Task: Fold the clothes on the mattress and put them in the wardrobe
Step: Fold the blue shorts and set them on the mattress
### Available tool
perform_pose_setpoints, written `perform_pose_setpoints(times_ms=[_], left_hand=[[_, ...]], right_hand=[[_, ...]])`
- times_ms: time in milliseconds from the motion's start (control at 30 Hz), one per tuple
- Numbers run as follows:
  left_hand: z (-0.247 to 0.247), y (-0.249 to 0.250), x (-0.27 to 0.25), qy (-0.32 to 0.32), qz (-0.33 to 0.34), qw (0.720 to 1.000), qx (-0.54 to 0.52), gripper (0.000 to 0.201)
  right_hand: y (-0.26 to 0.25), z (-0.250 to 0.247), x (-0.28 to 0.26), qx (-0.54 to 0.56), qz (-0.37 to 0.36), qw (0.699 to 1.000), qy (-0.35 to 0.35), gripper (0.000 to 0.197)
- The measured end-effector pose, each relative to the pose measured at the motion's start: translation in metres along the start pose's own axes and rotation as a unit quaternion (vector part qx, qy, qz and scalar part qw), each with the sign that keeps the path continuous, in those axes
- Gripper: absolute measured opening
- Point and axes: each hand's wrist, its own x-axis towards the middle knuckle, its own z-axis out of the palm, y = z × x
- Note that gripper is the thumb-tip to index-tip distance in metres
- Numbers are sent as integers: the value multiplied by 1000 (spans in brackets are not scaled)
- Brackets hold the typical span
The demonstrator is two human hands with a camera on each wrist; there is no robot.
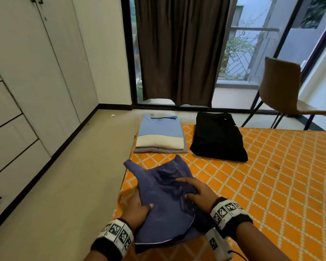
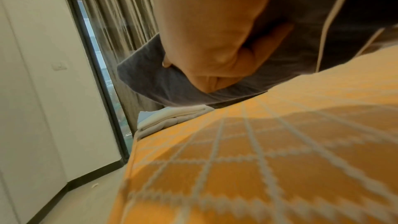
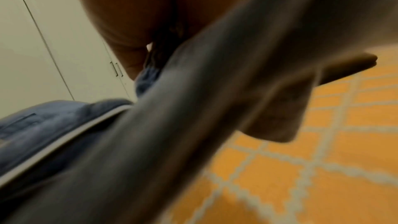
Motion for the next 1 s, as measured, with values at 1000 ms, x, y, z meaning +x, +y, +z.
perform_pose_setpoints(times_ms=[1000], left_hand=[[235, -76, 329, -251, 94, 869, 415, 131]], right_hand=[[226, -131, 174, -524, 156, 830, 108, 112]])
